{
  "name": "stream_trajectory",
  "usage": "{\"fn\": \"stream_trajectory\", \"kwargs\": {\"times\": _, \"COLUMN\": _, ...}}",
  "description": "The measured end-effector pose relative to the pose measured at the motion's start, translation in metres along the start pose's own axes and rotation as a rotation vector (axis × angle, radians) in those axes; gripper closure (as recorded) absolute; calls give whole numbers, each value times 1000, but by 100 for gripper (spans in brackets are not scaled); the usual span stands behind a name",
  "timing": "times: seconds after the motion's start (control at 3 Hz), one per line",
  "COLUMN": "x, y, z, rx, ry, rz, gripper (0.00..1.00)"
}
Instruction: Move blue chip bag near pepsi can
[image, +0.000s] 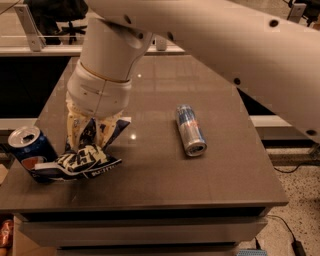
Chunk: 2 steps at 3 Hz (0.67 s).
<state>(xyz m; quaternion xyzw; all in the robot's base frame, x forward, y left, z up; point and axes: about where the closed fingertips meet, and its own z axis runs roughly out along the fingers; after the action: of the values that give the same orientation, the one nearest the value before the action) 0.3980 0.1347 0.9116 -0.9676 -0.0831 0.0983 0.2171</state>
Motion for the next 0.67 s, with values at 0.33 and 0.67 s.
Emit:
{"fn": "stream_trajectory", "kwargs": {"times": 0.33, "x": 2, "y": -4, "z": 7, "rx": -8, "ry": -13, "rz": 1, "gripper": 84}}
{"fn": "stream_trajectory", "kwargs": {"times": 0.67, "x": 4, "y": -7, "z": 11, "rx": -13, "ry": -21, "rz": 3, "gripper": 61}}
